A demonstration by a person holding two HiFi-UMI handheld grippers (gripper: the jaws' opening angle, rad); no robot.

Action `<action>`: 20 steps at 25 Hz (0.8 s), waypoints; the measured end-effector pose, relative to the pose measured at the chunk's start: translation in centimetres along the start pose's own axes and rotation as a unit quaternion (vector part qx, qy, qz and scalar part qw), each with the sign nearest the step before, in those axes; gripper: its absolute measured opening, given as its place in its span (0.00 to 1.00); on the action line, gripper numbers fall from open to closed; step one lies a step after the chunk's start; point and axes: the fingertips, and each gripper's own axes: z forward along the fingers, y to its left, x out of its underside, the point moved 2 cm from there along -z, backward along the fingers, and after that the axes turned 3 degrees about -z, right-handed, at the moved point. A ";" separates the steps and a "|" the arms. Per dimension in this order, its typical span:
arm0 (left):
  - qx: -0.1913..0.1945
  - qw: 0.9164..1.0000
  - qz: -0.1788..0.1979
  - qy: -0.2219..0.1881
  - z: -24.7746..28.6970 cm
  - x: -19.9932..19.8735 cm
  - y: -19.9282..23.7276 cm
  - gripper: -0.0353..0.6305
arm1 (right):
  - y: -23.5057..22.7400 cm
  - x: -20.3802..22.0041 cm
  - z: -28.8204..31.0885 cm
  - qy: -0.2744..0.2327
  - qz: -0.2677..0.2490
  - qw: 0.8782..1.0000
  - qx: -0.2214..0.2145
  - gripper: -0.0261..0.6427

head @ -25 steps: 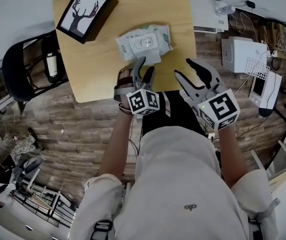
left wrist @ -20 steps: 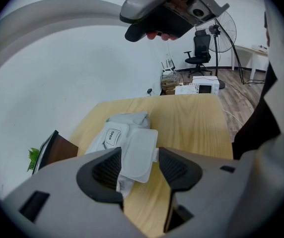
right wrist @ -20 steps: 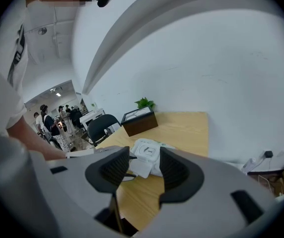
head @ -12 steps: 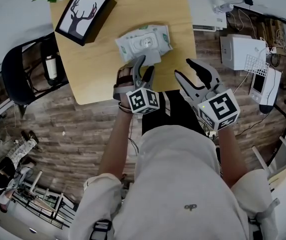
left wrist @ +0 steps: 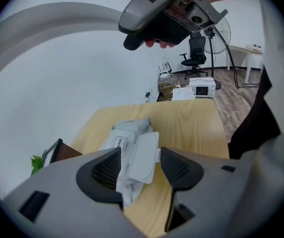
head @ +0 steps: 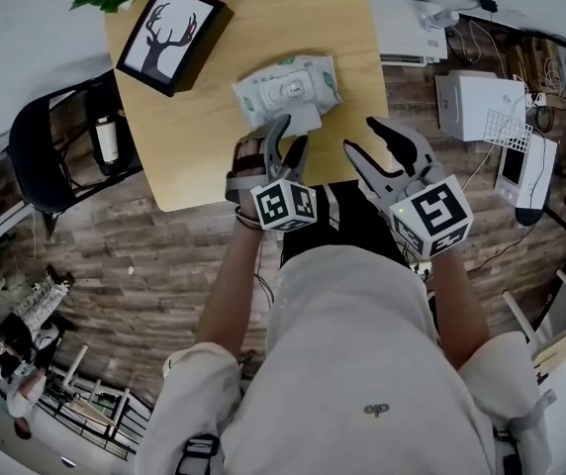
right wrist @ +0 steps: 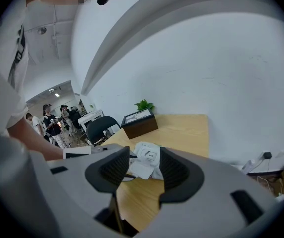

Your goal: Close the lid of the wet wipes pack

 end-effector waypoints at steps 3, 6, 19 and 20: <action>-0.001 1.000 -0.001 -0.006 -0.5 -0.4 0.5 0.41 | 0.2 -0.4 0.0 -0.003 -0.001 1.000 0.000 0.30; 0.000 1.000 0.000 -0.010 -0.8 -0.7 0.9 0.41 | 0.3 -1.0 0.1 -0.007 -0.002 1.000 0.001 0.30; -0.003 1.000 0.015 -0.027 -1.6 -1.9 3.2 0.41 | 0.7 -3.1 0.3 -0.020 -0.007 1.000 0.006 0.30; -0.004 0.999 0.016 -0.028 -1.6 -2.0 3.4 0.41 | 0.7 -3.2 0.3 -0.021 -0.007 1.000 0.006 0.30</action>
